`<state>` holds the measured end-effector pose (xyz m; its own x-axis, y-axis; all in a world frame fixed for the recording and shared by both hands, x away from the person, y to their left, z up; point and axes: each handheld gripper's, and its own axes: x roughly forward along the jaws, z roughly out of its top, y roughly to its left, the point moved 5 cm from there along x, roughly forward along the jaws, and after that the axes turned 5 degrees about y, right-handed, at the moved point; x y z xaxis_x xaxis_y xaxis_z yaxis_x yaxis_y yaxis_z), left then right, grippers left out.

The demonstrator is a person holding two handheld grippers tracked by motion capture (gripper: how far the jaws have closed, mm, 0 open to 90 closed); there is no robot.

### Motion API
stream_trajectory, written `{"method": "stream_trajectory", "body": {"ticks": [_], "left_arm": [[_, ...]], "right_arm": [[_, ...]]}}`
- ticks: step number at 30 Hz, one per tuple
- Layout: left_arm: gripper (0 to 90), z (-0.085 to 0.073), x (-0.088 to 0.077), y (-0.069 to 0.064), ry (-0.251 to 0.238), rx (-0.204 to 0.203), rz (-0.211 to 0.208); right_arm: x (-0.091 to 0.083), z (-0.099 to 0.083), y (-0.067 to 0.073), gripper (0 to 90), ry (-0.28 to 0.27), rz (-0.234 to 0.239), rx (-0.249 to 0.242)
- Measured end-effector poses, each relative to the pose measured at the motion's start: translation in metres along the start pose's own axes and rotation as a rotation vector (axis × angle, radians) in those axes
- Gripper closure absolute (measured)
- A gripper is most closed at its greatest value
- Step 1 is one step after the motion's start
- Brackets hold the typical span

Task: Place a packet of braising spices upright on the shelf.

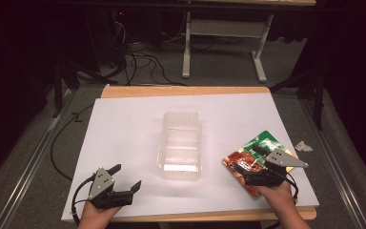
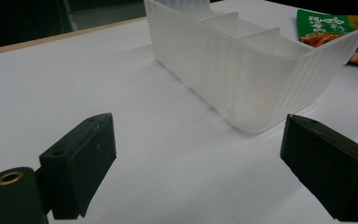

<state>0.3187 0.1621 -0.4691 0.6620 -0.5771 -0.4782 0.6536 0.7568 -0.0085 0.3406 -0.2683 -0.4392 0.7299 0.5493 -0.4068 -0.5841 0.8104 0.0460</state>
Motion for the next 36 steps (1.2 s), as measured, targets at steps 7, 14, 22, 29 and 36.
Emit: {"method": "stream_trajectory", "body": {"ticks": [7, 14, 22, 29, 36], "left_arm": [[10.9, 0.001, 0.003, -0.001, 0.003, -0.001, -0.003], [12.5, 0.001, 0.004, -0.001, 0.010, -0.010, 0.005], [52.1, 0.005, 0.004, -0.003, 0.014, -0.082, -0.004], [85.0, 0.013, 0.022, -0.014, 0.072, -0.049, -0.002], [90.0, 0.022, 0.049, -0.024, 0.117, -0.033, -0.018]], "right_arm": [[-0.004, -0.004, -0.009, 2.2, -0.001, -0.013, 0.027], [-0.006, -0.005, -0.012, 2.7, 0.000, -0.020, 0.023], [-0.013, -0.005, -0.015, 5.0, -0.017, -0.033, 0.039], [-0.018, -0.010, -0.022, 6.6, -0.010, -0.056, 0.056], [-0.036, -0.020, -0.030, 8.0, -0.008, -0.100, 0.080]]}}
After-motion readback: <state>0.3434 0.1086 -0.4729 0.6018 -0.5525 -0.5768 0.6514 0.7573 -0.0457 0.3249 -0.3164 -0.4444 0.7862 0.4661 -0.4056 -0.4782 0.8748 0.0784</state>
